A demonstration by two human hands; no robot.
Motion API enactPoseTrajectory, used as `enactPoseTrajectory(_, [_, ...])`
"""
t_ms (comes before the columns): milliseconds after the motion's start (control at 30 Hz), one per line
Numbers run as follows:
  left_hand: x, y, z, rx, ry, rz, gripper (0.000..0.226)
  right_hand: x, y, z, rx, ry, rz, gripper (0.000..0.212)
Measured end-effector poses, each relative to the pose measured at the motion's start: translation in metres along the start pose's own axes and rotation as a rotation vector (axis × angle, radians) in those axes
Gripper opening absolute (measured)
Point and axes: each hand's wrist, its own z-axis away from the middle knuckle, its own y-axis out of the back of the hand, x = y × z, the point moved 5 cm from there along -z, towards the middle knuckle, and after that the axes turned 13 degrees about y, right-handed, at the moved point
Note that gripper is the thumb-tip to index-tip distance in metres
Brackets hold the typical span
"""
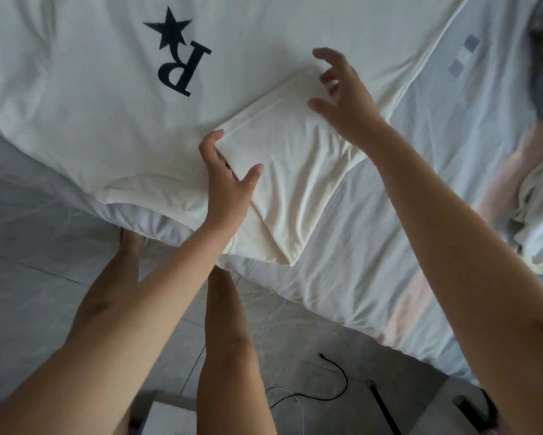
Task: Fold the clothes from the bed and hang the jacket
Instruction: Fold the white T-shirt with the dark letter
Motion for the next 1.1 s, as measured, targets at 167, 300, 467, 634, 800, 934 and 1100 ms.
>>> enactPoseTrajectory(167, [0.031,0.015,-0.031,0.242,-0.150,-0.147,0.022,-0.002,-0.010,-0.026,0.072,-0.109,-0.048,0.019])
enactPoseTrajectory(300, [0.036,0.026,-0.039,0.281,-0.230,-0.154,0.017,-0.006,-0.008,-0.021,0.276,-0.112,-0.151,0.017])
enactPoseTrajectory(467, [0.026,0.028,-0.036,0.396,-0.365,-0.521,0.032,-0.025,-0.018,0.011,0.437,0.031,0.437,0.044])
enactPoseTrajectory(634, [0.009,-0.021,-0.017,-0.073,-0.871,-1.391,0.066,-0.014,-0.061,0.068,0.050,0.450,0.716,0.051])
enactPoseTrajectory(800, [0.009,0.014,-0.065,-0.036,-0.762,-1.619,0.070,0.058,-0.025,0.092,-0.027,0.106,0.860,0.059])
enactPoseTrajectory(934, [0.025,-0.006,-0.053,-0.066,-0.826,-1.594,0.069,0.043,-0.010,0.096,0.276,-0.145,0.675,0.060])
enactPoseTrajectory(1100, [0.037,-0.064,-0.059,-0.219,-1.119,-1.714,0.067,0.017,-0.053,0.092,0.111,0.089,0.732,0.060])
